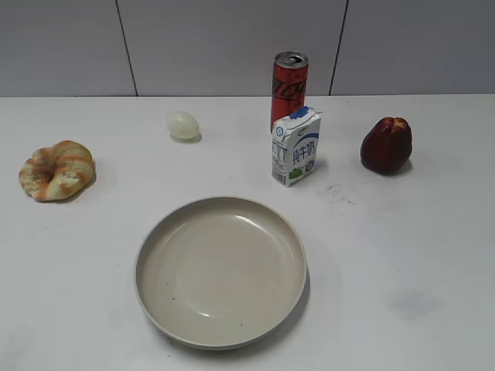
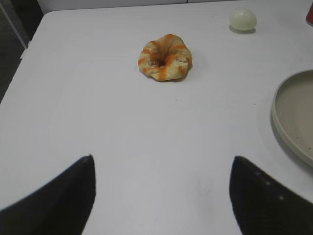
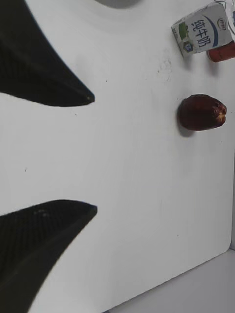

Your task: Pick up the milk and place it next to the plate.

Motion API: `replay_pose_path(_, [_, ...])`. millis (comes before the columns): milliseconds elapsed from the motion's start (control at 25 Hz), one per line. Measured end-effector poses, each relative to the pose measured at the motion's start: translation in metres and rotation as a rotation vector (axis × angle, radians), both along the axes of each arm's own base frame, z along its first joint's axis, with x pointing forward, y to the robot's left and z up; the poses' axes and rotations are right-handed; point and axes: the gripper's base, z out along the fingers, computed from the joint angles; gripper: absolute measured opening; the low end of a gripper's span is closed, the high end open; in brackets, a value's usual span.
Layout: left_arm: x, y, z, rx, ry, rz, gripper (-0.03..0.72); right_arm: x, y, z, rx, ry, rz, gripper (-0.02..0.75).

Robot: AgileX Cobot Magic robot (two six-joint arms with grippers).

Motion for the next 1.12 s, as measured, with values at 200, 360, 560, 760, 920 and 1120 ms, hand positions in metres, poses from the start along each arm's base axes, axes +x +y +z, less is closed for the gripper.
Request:
replay_pose_path(200, [0.000, 0.000, 0.000, 0.000, 0.000, 0.000, 0.648, 0.000, 0.000, 0.000, 0.000, 0.000, 0.000, 0.459])
replay_pose_path(360, [0.000, 0.000, 0.000, 0.000, 0.000, 0.000, 0.643, 0.000, 0.000, 0.000, 0.000, 0.000, 0.000, 0.459])
replay_pose_path(560, [0.001, 0.000, 0.000, 0.000, 0.004, 0.000, 0.632, 0.000, 0.000, 0.000, 0.000, 0.000, 0.000, 0.459])
replay_pose_path(760, [0.023, 0.000, 0.012, -0.012, 0.020, 0.009, 0.627, 0.000, 0.000, 0.000, 0.000, 0.000, 0.000, 0.459])
replay_pose_path(920, [0.065, -0.004, 0.032, -0.097, -0.046, 0.022, 0.625, 0.000, 0.000, 0.000, 0.000, 0.000, 0.000, 0.459])
replay_pose_path(1120, [0.139, -0.015, 0.046, -0.167, 0.081, -0.052, 0.621, 0.000, 0.000, 0.000, 0.000, 0.000, 0.000, 0.459])
